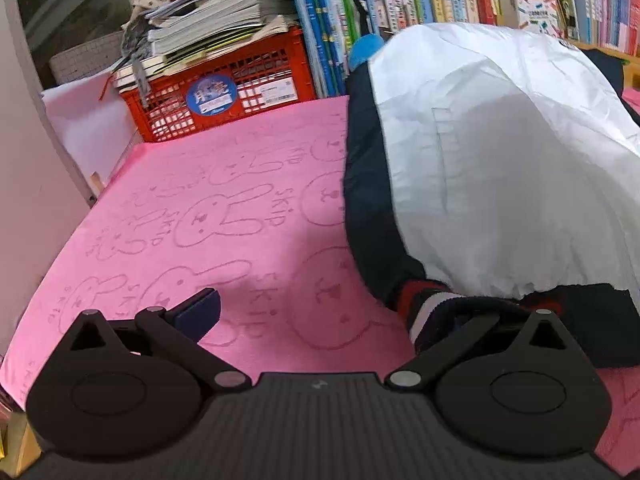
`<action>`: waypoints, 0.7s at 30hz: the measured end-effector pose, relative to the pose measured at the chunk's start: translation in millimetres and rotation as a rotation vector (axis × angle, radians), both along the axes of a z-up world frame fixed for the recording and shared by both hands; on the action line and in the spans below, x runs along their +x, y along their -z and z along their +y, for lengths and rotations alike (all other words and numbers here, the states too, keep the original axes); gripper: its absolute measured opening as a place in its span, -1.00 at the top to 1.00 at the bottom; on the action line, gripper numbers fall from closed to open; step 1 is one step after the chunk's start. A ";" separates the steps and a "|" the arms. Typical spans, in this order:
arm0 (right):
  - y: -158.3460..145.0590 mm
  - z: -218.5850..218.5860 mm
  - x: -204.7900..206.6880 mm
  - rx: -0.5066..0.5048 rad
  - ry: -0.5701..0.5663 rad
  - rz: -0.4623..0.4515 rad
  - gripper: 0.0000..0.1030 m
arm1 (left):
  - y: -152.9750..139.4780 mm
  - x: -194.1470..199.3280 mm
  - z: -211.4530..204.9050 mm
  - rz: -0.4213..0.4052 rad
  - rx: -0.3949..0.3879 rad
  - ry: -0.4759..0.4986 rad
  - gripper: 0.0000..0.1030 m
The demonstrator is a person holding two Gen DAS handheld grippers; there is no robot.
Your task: Fold clothes
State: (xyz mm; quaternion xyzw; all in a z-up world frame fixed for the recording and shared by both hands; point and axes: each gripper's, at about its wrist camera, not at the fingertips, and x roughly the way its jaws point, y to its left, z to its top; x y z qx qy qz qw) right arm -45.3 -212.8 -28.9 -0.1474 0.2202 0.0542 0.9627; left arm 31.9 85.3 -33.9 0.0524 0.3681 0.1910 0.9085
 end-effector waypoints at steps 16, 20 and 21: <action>5.9 105.1 15.2 -0.105 0.002 -0.138 -1.00 | -37.2 7.3 20.6 -0.090 -0.031 -0.063 -1.00; -0.7 74.0 5.6 0.057 -0.075 -0.060 -1.00 | -36.3 11.2 21.7 -0.095 -0.070 -0.087 -1.00; -4.7 78.6 -5.3 0.109 -0.169 -0.054 -1.00 | -38.6 11.7 19.0 -0.100 -0.072 -0.088 -1.00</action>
